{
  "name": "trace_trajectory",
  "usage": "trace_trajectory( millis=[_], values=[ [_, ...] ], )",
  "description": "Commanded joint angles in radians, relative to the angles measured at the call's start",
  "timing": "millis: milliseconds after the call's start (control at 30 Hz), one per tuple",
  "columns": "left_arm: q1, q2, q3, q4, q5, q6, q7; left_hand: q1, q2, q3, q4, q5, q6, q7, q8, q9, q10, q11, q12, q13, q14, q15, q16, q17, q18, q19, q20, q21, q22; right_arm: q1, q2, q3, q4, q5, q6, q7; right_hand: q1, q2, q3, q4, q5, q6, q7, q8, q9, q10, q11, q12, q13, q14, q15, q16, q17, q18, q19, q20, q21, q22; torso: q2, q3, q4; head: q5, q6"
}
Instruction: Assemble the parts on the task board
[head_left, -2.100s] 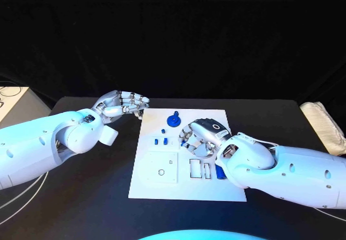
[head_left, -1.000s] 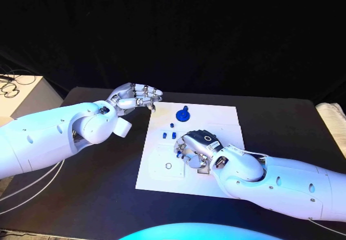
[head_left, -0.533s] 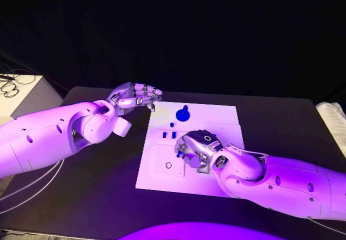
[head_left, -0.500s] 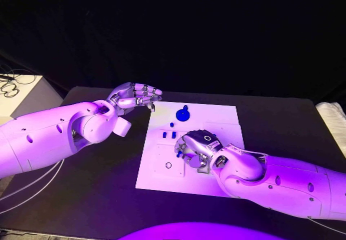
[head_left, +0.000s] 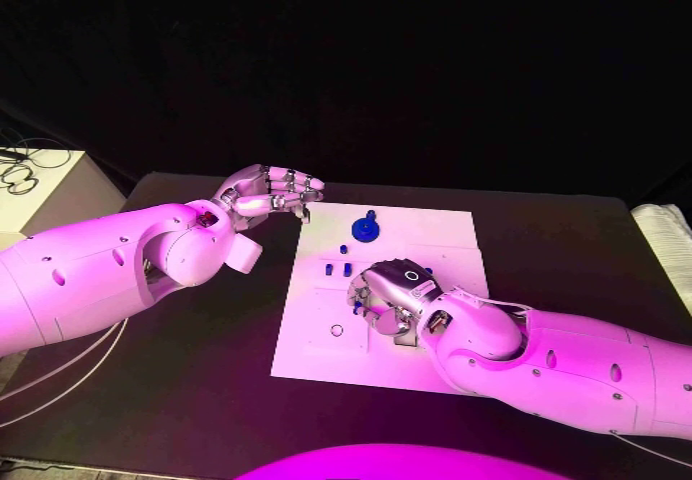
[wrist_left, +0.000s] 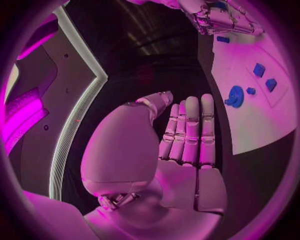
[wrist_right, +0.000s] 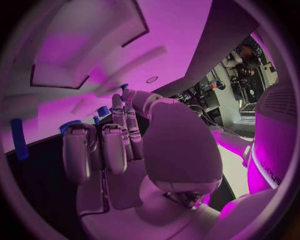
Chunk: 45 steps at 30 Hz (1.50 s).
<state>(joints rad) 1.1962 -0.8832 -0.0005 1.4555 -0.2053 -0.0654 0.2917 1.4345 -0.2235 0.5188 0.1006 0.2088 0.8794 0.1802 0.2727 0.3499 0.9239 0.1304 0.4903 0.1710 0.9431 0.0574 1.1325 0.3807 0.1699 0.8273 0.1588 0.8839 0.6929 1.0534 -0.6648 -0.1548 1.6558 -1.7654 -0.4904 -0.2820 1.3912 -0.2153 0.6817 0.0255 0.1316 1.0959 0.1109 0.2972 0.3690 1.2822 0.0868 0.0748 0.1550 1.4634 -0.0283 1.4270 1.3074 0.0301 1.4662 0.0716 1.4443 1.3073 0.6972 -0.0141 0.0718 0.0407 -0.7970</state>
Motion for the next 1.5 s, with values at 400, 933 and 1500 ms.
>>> trace_trajectory(
  millis=[400, 933, 1500],
  values=[
    [0.000, 0.000, 0.001, 0.001, 0.007, 0.003, -0.001, -0.001, 0.006, -0.005, 0.003, 0.002, 0.001, 0.008, 0.005, -0.001, -0.007, -0.001, -0.007, -0.002, 0.006, 0.004, -0.006, -0.002, 0.013, 0.005, 0.001, -0.004, -0.002, -0.003, -0.002, -0.007, -0.005, -0.002, 0.049, 0.010, -0.084, -0.038, -0.034, 0.007, 0.009, -0.040, 0.019, -0.029, 0.002, -0.022, -0.022, -0.016, -0.018, 0.048, 0.013, -0.015, -0.016, 0.008, 0.047, 0.009, -0.049, 0.178, -0.001, 0.0000, -0.0016, 0.001, -0.002],
    [0.000, 0.001, 0.001, -0.004, 0.007, 0.005, -0.006, -0.002, 0.007, -0.005, 0.004, 0.001, 0.000, 0.009, 0.004, -0.002, -0.007, -0.001, -0.008, -0.003, 0.006, 0.004, -0.007, -0.002, 0.013, 0.005, 0.001, -0.006, -0.003, -0.003, -0.019, -0.007, 0.006, 0.005, -0.040, 0.016, -0.067, -0.044, -0.214, 0.007, 0.015, -0.139, 0.032, -0.118, -0.029, -0.270, 0.022, 0.017, -0.082, -0.035, 0.049, -0.126, -0.206, 0.070, -0.065, 0.047, -0.391, 0.008, -0.001, 0.0008, -0.0005, -0.004, 0.005],
    [0.000, 0.004, 0.000, -0.009, 0.010, 0.011, -0.008, -0.002, 0.006, -0.006, 0.005, 0.001, -0.002, 0.009, 0.004, -0.003, -0.009, 0.000, -0.010, -0.004, 0.005, 0.005, -0.008, -0.002, 0.013, 0.005, 0.002, -0.007, -0.003, 0.097, -0.207, 0.009, 0.127, 0.104, 0.062, -0.018, 0.066, -0.013, -0.344, 0.104, 0.032, -0.114, 0.024, -0.164, -0.053, -0.253, 0.002, 0.168, -0.080, 0.027, 0.031, -0.036, -0.105, 0.041, 0.016, 0.028, -0.244, 0.076, -0.002, -0.0007, 0.0005, -0.046, 0.026]
  ],
)
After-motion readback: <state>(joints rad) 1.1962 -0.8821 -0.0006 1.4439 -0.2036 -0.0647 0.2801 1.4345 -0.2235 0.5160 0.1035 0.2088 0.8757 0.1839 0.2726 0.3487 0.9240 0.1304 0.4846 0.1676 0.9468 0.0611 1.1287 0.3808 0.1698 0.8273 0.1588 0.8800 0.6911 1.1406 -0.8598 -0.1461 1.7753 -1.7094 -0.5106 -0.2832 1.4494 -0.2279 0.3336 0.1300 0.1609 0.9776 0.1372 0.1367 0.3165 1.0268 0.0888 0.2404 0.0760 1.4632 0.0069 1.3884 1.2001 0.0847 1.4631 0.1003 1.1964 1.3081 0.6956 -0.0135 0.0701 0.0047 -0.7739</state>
